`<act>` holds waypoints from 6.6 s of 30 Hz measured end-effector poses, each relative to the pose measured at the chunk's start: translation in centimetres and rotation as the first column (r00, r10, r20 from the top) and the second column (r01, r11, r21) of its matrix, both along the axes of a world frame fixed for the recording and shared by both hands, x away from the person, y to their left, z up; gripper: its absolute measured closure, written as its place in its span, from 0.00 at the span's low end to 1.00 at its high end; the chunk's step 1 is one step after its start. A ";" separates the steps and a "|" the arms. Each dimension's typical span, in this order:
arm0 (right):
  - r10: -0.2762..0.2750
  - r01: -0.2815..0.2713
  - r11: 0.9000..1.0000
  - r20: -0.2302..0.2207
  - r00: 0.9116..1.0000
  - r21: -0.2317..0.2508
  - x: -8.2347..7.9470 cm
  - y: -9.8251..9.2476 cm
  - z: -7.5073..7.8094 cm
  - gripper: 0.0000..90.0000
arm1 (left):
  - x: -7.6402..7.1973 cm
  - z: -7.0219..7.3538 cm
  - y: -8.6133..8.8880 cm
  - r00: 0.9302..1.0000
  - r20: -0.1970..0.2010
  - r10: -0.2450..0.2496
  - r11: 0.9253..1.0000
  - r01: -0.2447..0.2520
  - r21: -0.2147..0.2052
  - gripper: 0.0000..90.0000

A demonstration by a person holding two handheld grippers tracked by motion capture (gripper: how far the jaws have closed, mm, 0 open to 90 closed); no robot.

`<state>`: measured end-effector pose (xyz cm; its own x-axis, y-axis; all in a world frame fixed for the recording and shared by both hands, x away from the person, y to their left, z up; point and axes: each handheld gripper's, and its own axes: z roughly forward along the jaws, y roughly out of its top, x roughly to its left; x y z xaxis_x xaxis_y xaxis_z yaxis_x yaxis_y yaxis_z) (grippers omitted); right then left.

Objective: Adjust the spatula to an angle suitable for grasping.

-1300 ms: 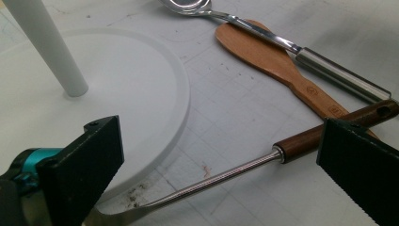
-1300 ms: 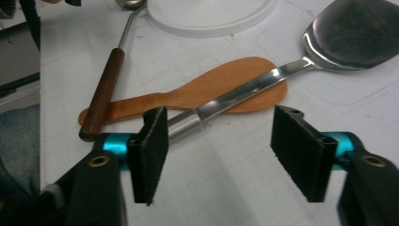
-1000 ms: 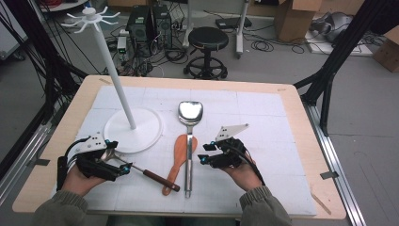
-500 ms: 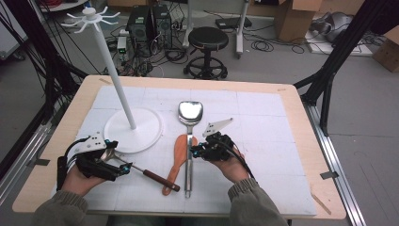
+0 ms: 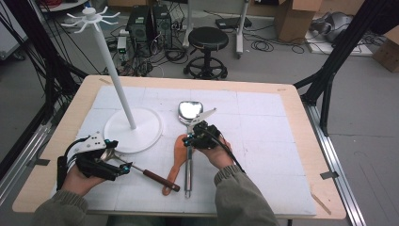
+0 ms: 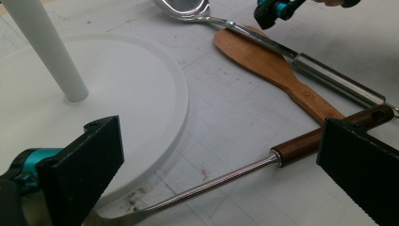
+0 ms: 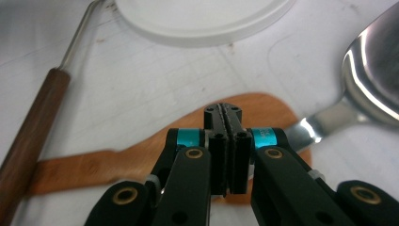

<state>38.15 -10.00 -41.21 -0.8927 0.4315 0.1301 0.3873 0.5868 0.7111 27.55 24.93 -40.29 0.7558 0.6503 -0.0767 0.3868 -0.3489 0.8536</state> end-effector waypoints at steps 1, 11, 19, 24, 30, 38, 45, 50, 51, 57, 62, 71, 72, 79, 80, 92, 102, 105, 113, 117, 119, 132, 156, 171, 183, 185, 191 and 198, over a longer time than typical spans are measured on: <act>-0.009 0.009 1.000 -0.006 1.000 -0.004 0.3 0.3 0.0 0.99 | 0.0 0.0 0.0 1.000 0.000 0.001 1.000 -0.001 -0.002 0.02; -0.051 0.050 0.997 -0.003 0.999 -0.055 2.2 1.4 -1.0 0.99 | 0.1 0.0 0.0 1.000 0.002 -0.005 1.000 0.005 -0.003 0.02; -0.075 0.075 0.993 0.000 0.997 -0.087 2.8 1.2 -1.6 0.99 | 0.1 0.0 -0.1 1.000 0.000 -0.007 1.000 0.007 -0.001 0.02; -0.089 0.089 0.992 0.007 0.996 -0.092 2.9 1.1 -1.4 0.99 | 0.1 -0.1 -0.2 1.000 -0.002 -0.008 1.000 0.008 -0.002 0.02; -0.083 0.084 0.991 0.017 0.996 -0.105 2.9 1.3 -1.4 0.99 | 0.1 0.0 -0.1 1.000 0.000 -0.013 1.000 0.013 0.005 0.02; -0.092 0.093 0.990 0.019 0.996 -0.109 3.2 1.3 -1.4 0.99 | 0.0 0.0 -0.2 1.000 -0.001 -0.014 1.000 0.014 0.001 0.02; -0.097 0.101 0.986 0.035 0.995 -0.134 3.3 1.7 -1.3 1.00 | 0.0 0.0 -0.2 1.000 0.003 -0.017 1.000 0.017 0.001 0.02; -0.104 0.109 0.985 0.042 0.994 -0.137 3.6 1.6 -1.2 1.00 | 0.0 0.0 -0.1 1.000 0.001 -0.011 1.000 0.011 -0.005 0.02; -0.108 0.112 0.984 0.043 0.993 -0.138 3.6 1.5 -1.2 1.00 | 0.0 0.0 -0.1 1.000 0.001 -0.013 1.000 0.013 -0.003 0.02; -0.105 0.113 0.981 0.061 0.993 -0.160 3.7 1.5 -1.0 0.99 | 0.0 0.0 -0.2 1.000 0.002 -0.019 1.000 0.019 0.002 0.02; -0.119 0.127 0.979 0.061 0.991 -0.161 4.4 1.9 -1.4 0.99 | 0.1 0.0 -0.1 1.000 0.002 -0.016 1.000 0.016 -0.003 0.02; -0.125 0.133 0.975 0.057 0.991 -0.180 5.2 1.6 -1.1 0.99 | 0.1 -0.1 -0.2 1.000 0.002 -0.021 1.000 0.021 0.003 0.02; -0.113 0.121 0.974 0.054 0.992 -0.191 5.2 1.8 -1.1 0.99 | 0.1 -0.1 -0.2 1.000 0.002 -0.022 1.000 0.022 0.003 0.02; -0.113 0.119 0.975 0.045 0.993 -0.185 5.4 1.3 -1.1 0.99 | 0.1 0.0 -0.2 1.000 0.005 -0.022 1.000 0.021 0.001 0.02; -0.117 0.123 0.974 0.044 0.992 -0.189 5.4 1.1 -1.1 0.99 | 0.1 -0.1 -0.2 1.000 0.006 -0.022 1.000 0.022 0.001 0.02; -0.115 0.120 0.966 0.035 0.993 -0.230 5.5 1.2 -1.5 0.99 | 0.0 0.0 -0.3 1.000 0.011 -0.022 1.000 0.022 0.002 0.02; -0.152 0.153 0.950 0.027 0.988 -0.273 5.2 -2.0 -1.4 0.99 | 0.0 -0.1 -0.4 1.000 0.012 -0.028 1.000 0.028 0.015 0.02; -0.165 0.166 0.945 0.027 0.986 -0.282 5.0 -3.2 -1.4 0.99 | 0.0 -0.1 -0.5 1.000 0.014 -0.024 1.000 0.024 0.010 0.02; -0.202 0.196 0.938 0.008 0.979 -0.285 4.1 -6.0 -1.3 1.00 | -0.1 0.0 -0.8 0.999 0.024 -0.033 0.999 0.032 0.022 0.02; -0.215 0.208 0.942 0.005 0.977 -0.265 3.6 -7.3 -1.4 1.00 | -0.1 0.0 -0.9 0.999 0.021 -0.037 0.999 0.037 0.026 0.02; -0.221 0.214 0.943 0.001 0.975 -0.256 3.3 -7.9 -1.5 1.00 | -0.2 0.0 -0.9 0.999 0.022 -0.042 0.999 0.041 0.033 0.02; -0.226 0.214 0.933 -0.008 0.974 -0.290 1.4 -11.6 -1.2 1.00 | -0.3 0.1 -1.2 0.998 0.030 -0.046 0.999 0.045 0.029 0.02; -0.243 0.226 0.940 -0.034 0.970 -0.256 -4.3 -17.5 -1.3 1.00 | -0.3 0.1 -1.8 0.998 0.034 -0.060 0.997 0.058 0.045 0.02; -0.174 0.170 0.969 -0.006 0.985 -0.177 -6.6 -18.1 -1.1 0.99 | -0.2 0.1 -1.9 0.998 0.034 -0.060 0.997 0.058 0.048 0.02; 0.014 -0.013 0.999 0.020 1.000 -0.044 -9.5 -14.1 -0.1 0.99 | -0.2 0.1 -1.9 0.998 0.032 -0.059 0.997 0.058 0.050 0.02; 0.054 -0.053 0.998 0.012 0.998 -0.031 -10.0 -13.1 -0.2 0.99 | -0.2 0.1 -1.9 0.998 0.032 -0.059 0.997 0.058 0.050 0.02; 0.150 -0.149 0.988 0.005 0.989 -0.024 -11.5 -10.6 -0.4 0.99 | -0.2 0.1 -1.9 0.998 0.034 -0.059 0.997 0.057 0.049 0.02; 0.225 -0.225 0.974 -0.019 0.974 -0.029 -12.3 -8.7 -1.4 0.99 | -0.2 0.1 -1.9 0.998 0.032 -0.062 0.997 0.060 0.050 0.02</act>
